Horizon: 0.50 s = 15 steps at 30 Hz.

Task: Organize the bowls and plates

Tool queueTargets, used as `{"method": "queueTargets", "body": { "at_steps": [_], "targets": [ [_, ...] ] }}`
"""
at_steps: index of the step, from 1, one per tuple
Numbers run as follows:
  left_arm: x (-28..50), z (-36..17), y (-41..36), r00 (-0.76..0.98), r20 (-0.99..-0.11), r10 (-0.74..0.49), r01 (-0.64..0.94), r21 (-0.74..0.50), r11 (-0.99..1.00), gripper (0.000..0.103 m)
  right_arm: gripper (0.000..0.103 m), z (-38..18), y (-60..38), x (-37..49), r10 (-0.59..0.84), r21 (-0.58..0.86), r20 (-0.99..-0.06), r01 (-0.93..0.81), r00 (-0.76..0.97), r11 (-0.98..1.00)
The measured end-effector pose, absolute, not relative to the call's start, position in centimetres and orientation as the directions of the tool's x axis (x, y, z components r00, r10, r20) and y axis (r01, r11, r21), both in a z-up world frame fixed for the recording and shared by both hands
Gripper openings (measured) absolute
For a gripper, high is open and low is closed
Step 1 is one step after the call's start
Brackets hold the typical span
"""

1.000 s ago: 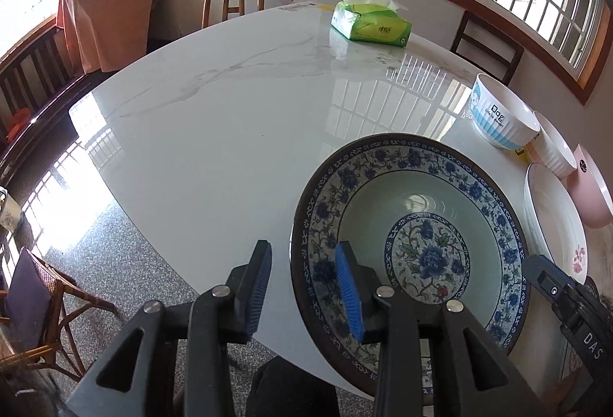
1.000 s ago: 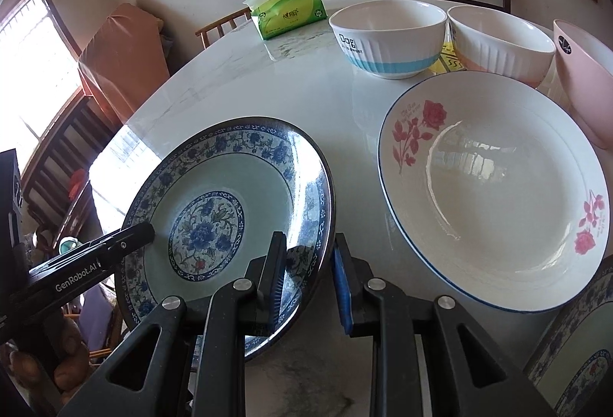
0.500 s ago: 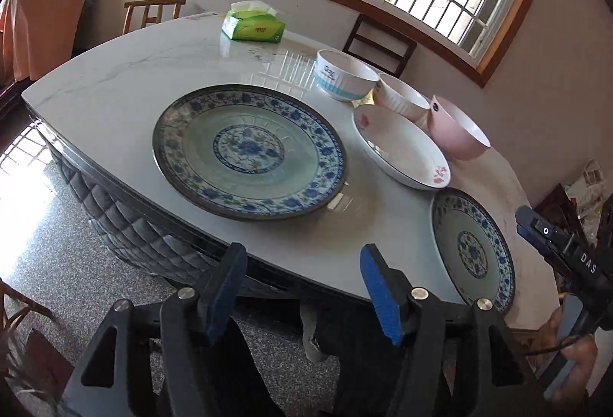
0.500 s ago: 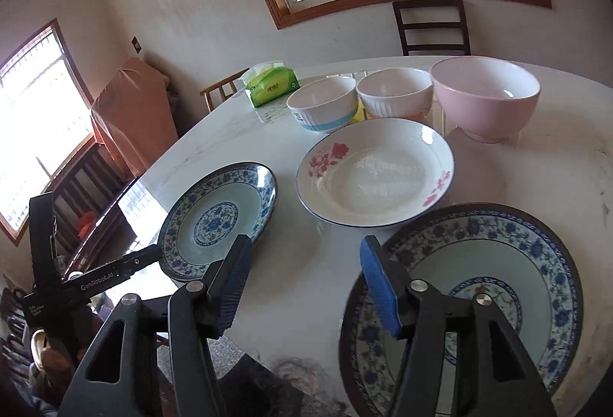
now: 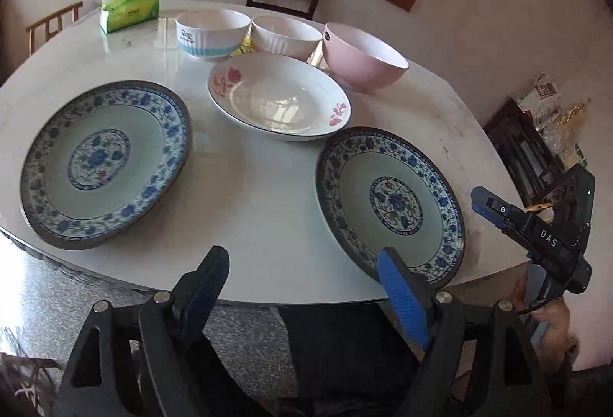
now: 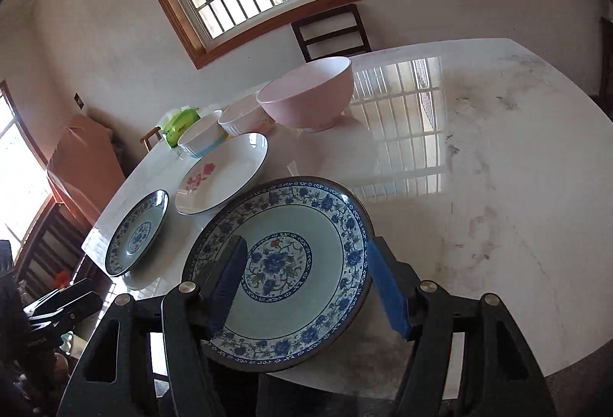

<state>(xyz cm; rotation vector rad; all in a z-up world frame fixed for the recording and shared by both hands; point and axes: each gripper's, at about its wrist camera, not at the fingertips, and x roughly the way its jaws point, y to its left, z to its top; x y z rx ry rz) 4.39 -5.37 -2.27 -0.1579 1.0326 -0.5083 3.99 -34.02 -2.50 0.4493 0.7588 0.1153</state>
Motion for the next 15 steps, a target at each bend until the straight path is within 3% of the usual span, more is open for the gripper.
{"method": "queueTargets", "body": {
  "at_steps": [3, 9, 15],
  "targets": [
    [5.4, -2.6, -6.3, 0.441, -0.794, -0.419, 0.311, -0.303, 0.901, 0.082, 0.063, -3.7, -35.6, 4.3, 0.307, 0.495, -0.636, 0.070, 0.708, 0.866],
    [7.7, -4.1, -7.9, 0.370, -0.834, -0.409, 0.291, -0.314, 0.904, 0.082, 0.063, -5.6, -37.3, 5.2, 0.361, 0.540, -0.644, 0.067, 0.674, 0.839],
    [9.7, -6.1, -7.2, 0.296, -0.847, -0.442, 0.202, -0.397, 0.895, 0.082, 0.063, -6.7, -37.2, 6.3, 0.413, 0.571, -0.638, 0.039, 0.650, 0.820]
  ]
}}
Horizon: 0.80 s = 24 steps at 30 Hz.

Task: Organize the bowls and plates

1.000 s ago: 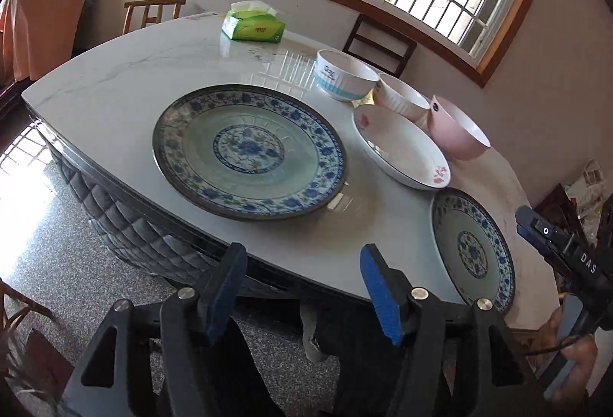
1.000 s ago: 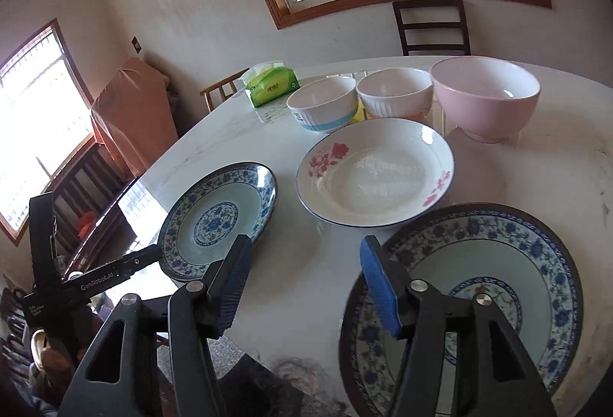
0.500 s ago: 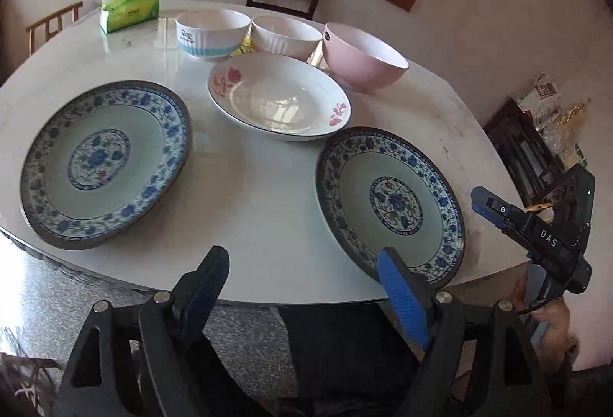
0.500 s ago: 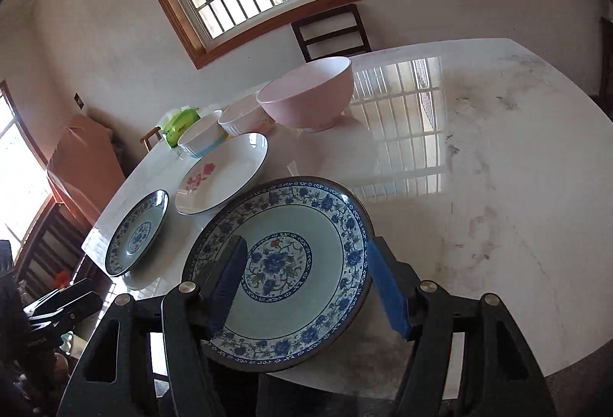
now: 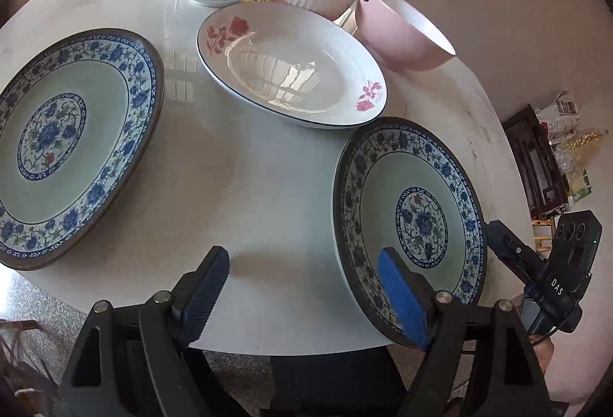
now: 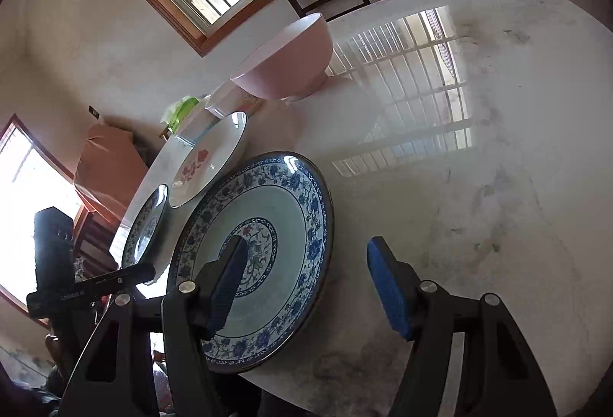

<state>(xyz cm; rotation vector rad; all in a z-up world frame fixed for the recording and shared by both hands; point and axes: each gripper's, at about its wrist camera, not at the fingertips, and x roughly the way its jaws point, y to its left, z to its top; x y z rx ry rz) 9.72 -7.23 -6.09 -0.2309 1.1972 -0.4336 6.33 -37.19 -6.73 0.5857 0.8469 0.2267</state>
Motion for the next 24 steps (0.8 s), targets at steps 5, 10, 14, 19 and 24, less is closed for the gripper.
{"method": "queueTargets", "body": {
  "at_steps": [5, 10, 14, 19, 24],
  "targets": [
    [10.3, -6.1, -7.5, 0.255, -0.824, -0.506, 0.181, -0.473, 0.862, 0.082, 0.063, -7.4, -37.3, 7.0, 0.449, 0.602, -0.626, 0.029, 0.637, 0.798],
    [10.8, -6.2, -9.1, 0.216, -0.813, -0.540, 0.208, -0.502, 0.839, 0.081, 0.063, -7.5, -37.4, 7.3, 0.469, 0.615, -0.616, 0.015, 0.633, 0.788],
    [11.0, -6.4, -9.2, 0.227, -0.788, -0.572, 0.159, -0.550, 0.820, 0.077, 0.063, -7.6, -37.2, 7.9, 0.481, 0.619, -0.614, 0.005, 0.626, 0.785],
    [10.8, -6.7, -9.4, 0.207, -0.814, -0.542, 0.152, -0.521, 0.840, 0.019, 0.059, -7.8, -36.8, 8.3, 0.486, 0.613, -0.616, -0.010, 0.620, 0.790],
    [9.7, -6.3, -9.6, 0.254, -0.830, -0.496, 0.185, -0.462, 0.868, 0.017, 0.032, -8.0, -36.4, 8.3, 0.439, 0.561, -0.655, 0.008, 0.615, 0.827]
  ]
}}
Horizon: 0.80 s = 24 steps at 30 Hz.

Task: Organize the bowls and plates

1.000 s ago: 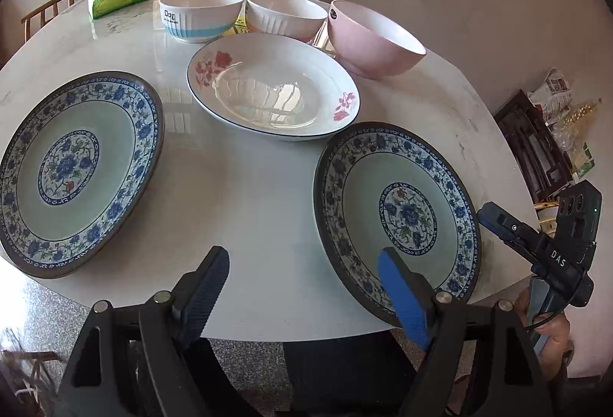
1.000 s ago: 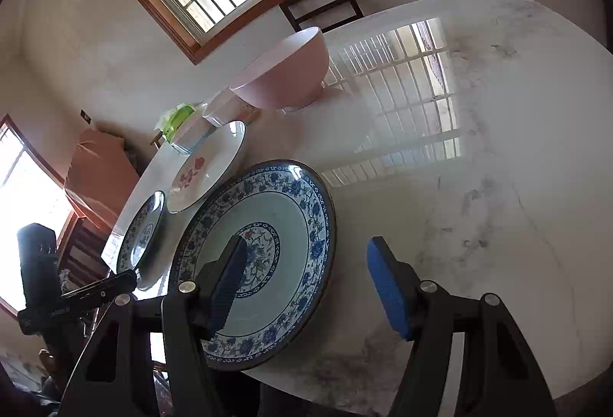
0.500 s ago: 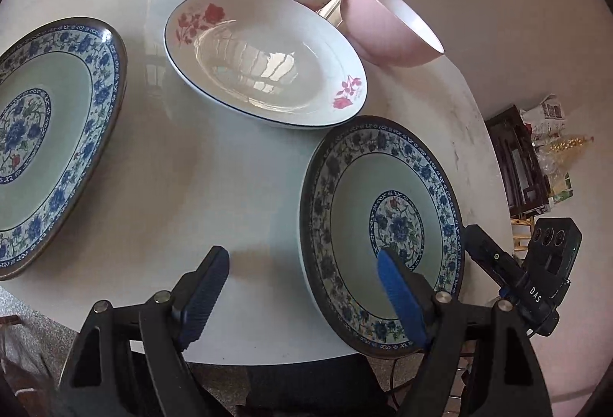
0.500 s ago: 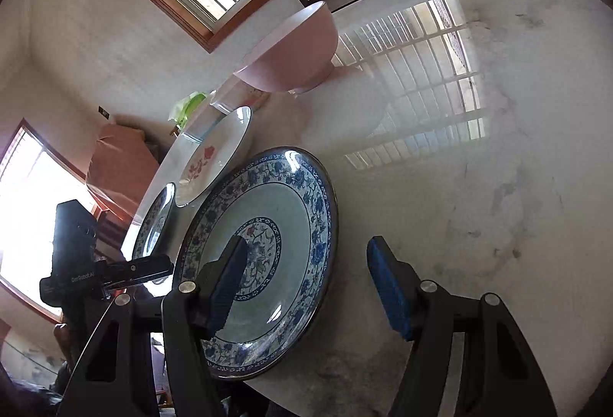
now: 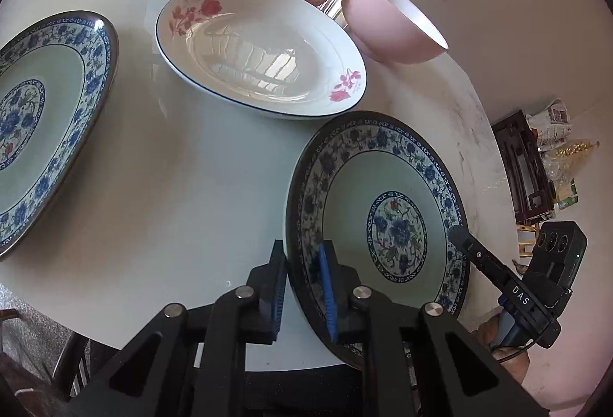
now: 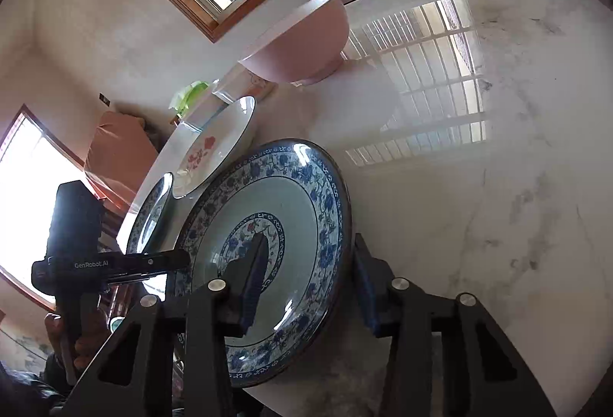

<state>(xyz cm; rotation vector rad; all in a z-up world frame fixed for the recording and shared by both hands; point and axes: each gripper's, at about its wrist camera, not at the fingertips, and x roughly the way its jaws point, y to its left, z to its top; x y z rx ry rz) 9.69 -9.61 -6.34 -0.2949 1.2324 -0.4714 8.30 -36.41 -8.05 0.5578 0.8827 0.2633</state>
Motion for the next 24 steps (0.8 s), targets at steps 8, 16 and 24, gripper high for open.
{"method": "queueTargets", "body": {
  "at_steps": [8, 16, 24],
  "targets": [
    [7.9, -6.1, -9.7, 0.286, -0.832, -0.476, 0.209, -0.431, 0.878, 0.018, 0.015, -8.2, -36.7, 6.6, 0.415, 0.562, -0.658, 0.042, 0.628, 0.826],
    [6.6, -5.3, -8.2, 0.320, -0.816, -0.481, 0.205, -0.436, 0.876, 0.018, 0.015, -7.7, -35.5, 4.8, 0.419, 0.574, -0.646, 0.044, 0.638, 0.818],
    [6.1, -4.5, -6.4, 0.357, -0.801, -0.480, 0.175, -0.447, 0.877, 0.017, 0.015, -7.0, -33.8, 3.9, 0.440, 0.580, -0.627, 0.008, 0.642, 0.815]
  ]
}}
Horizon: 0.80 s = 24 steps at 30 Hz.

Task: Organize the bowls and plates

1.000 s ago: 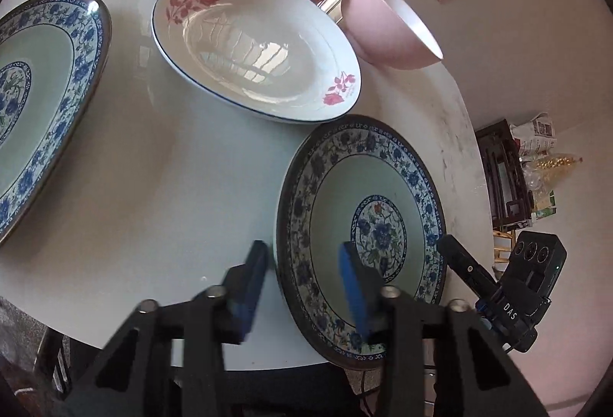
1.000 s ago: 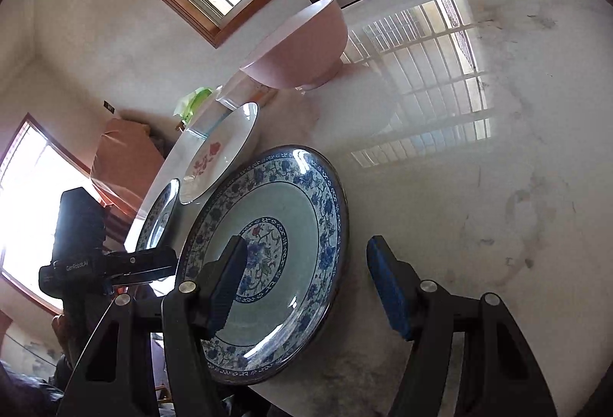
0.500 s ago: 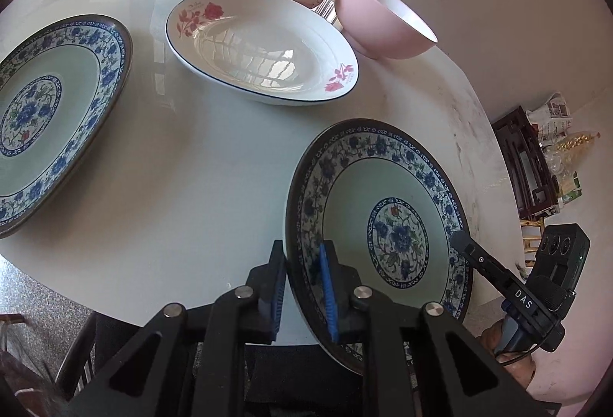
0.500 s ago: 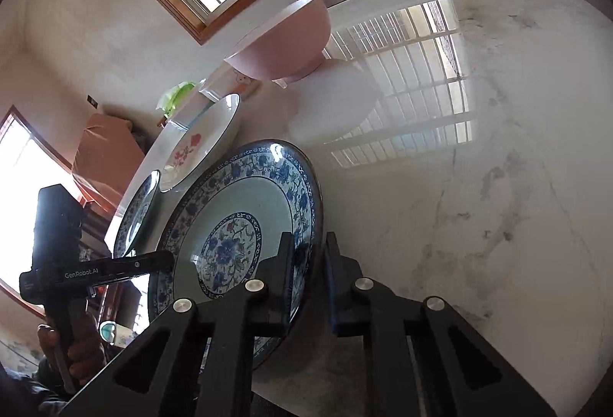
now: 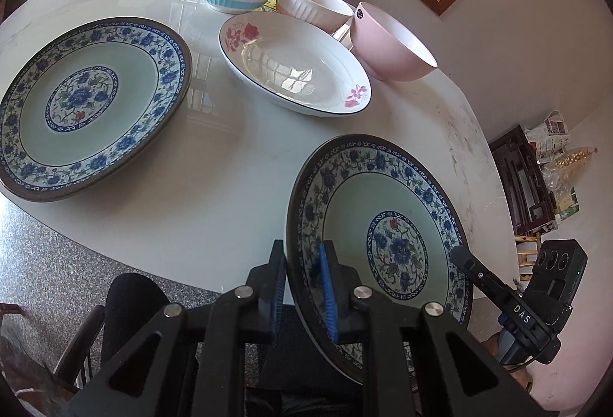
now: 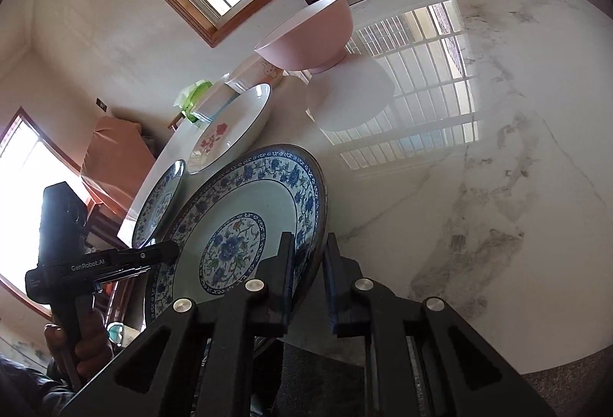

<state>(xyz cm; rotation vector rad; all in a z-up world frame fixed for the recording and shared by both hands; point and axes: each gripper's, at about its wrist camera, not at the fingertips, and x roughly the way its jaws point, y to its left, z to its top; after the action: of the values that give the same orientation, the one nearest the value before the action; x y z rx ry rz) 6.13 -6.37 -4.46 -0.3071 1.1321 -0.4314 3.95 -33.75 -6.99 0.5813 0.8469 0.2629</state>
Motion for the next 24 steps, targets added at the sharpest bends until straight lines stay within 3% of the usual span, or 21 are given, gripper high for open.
{"method": "queueTargets", "body": {
  "at_steps": [24],
  "targets": [
    [3.2, -1.1, 4.5, 0.539, -0.745, -0.393, 0.008, -0.462, 0.887, 0.017, 0.016, -4.4, -25.1, 6.0, 0.571, 0.583, -0.581, -0.193, 0.579, 0.789]
  ]
}}
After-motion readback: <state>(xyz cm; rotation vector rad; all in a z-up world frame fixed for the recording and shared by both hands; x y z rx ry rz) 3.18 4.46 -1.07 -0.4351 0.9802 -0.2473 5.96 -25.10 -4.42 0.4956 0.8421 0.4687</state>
